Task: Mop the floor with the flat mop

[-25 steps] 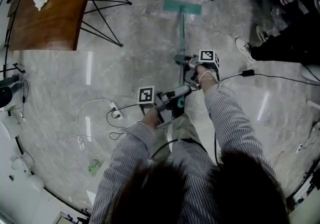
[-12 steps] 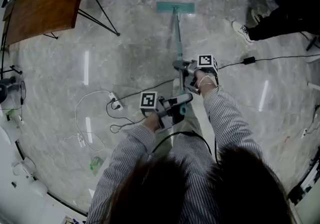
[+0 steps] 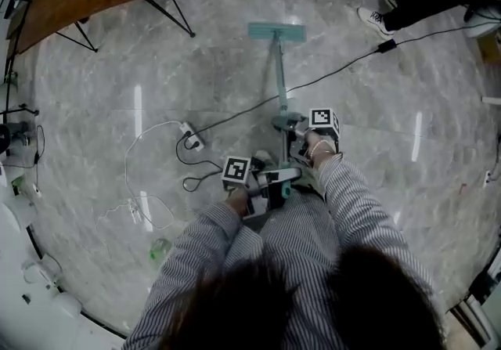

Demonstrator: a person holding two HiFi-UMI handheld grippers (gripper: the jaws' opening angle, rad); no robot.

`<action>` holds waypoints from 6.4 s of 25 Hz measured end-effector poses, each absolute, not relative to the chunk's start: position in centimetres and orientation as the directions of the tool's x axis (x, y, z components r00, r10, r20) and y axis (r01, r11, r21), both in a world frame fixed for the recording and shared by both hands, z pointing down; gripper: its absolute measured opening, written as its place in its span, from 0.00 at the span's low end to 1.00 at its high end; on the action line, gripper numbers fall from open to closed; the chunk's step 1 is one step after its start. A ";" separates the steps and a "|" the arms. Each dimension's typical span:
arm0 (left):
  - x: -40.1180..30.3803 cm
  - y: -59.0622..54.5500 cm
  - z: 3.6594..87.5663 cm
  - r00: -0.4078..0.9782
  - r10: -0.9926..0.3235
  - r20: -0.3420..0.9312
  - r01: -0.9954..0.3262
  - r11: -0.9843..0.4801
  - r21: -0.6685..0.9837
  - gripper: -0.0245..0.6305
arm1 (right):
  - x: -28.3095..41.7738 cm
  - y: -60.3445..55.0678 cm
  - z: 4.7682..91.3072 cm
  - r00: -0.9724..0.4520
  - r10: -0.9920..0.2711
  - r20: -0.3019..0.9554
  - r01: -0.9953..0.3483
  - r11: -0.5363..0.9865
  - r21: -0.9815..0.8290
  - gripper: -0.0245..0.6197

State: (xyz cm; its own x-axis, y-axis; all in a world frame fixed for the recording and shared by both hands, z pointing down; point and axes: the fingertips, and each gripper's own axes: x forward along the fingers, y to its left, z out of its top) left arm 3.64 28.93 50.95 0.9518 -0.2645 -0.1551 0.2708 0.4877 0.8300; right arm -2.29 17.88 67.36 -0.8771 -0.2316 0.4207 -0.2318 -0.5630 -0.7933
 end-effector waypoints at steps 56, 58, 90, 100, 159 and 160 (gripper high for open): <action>6.4 -4.9 49.4 0.906 -0.378 -0.189 0.348 0.413 0.842 0.28 | 0.2 -14.4 66.9 -0.898 -0.100 0.428 -0.320 -0.519 -0.793 0.22; 7.2 -8.5 50.0 0.892 -0.405 -0.200 0.368 0.396 0.842 0.28 | 1.1 -18.1 67.2 -0.893 -0.111 0.437 -0.325 -0.513 -0.794 0.22; 10.6 -12.1 53.6 0.923 -0.367 -0.113 0.273 0.422 0.865 0.24 | 3.5 -22.7 69.9 -0.871 -0.123 0.475 -0.370 -0.473 -0.800 0.21; 7.0 6.1 54.6 0.966 -0.239 -0.100 0.201 0.450 0.870 0.24 | 0.2 -5.0 70.8 -0.864 -0.157 0.479 -0.343 -0.512 -0.788 0.20; 5.8 35.9 51.6 0.983 -0.133 -0.123 0.177 0.553 0.814 0.21 | -3.5 26.4 66.7 -0.940 -0.104 0.326 -0.228 -0.518 -0.824 0.16; 5.7 35.8 51.6 0.984 -0.128 -0.122 0.174 0.557 0.812 0.20 | -3.7 26.3 66.7 -0.939 -0.104 0.327 -0.230 -0.517 -0.825 0.16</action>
